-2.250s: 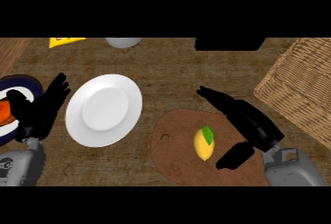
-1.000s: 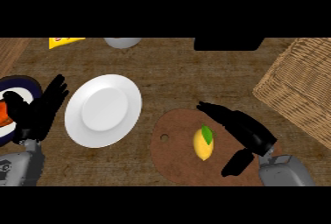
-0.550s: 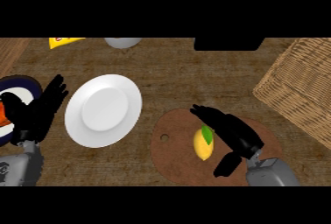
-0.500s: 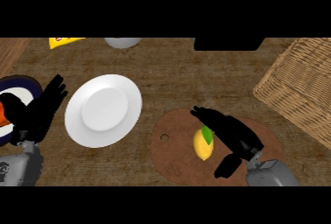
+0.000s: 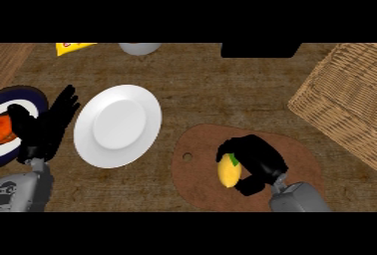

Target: Pick the lemon from the cutting board and place it in the basket

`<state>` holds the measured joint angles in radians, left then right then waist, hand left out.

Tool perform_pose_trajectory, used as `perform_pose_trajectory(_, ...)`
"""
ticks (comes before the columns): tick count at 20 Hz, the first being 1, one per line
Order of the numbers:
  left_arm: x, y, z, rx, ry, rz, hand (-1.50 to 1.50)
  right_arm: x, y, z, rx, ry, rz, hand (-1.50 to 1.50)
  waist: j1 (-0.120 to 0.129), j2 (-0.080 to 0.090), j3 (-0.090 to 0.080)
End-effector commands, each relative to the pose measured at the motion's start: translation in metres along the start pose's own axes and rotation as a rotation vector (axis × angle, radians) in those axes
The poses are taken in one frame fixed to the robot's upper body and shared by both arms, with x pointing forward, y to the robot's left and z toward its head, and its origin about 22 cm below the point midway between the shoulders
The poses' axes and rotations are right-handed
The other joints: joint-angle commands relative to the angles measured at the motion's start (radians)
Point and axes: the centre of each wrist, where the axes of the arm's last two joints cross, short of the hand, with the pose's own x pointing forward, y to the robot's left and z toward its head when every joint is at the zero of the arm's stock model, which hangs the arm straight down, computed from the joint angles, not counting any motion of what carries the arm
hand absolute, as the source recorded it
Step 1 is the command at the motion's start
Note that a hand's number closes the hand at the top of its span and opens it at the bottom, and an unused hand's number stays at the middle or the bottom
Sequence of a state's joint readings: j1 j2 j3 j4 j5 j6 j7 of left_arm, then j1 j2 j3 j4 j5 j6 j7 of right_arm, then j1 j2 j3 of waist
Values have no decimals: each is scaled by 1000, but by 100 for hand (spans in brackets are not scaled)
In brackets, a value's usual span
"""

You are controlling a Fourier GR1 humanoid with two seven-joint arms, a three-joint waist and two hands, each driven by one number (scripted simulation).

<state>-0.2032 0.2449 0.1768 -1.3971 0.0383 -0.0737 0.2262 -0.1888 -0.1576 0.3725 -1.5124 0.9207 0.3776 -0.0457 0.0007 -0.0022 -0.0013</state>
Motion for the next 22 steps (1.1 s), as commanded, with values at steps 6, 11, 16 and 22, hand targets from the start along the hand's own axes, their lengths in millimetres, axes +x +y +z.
perform_pose_trajectory(6, 17, -2, -4, 6, 2, 2, 0, 7, 26, -20, 18, -16, 58, 150, 1, 2, 1)
perform_pose_trajectory(11, 1, -5, 2, -7, 7, -2, 0, 13, 15, -14, -164, 418, -136, 150, -3, -2, 1)
perform_pose_trajectory(16, 1, -13, -5, -11, -6, 1, 0, 36, 24, -20, -309, 656, -271, 150, 8, 5, 2)
perform_pose_trajectory(22, 18, 7, -2, -21, -15, -12, 0, 93, 3, -21, -634, 501, -506, 150, 29, -3, 3)
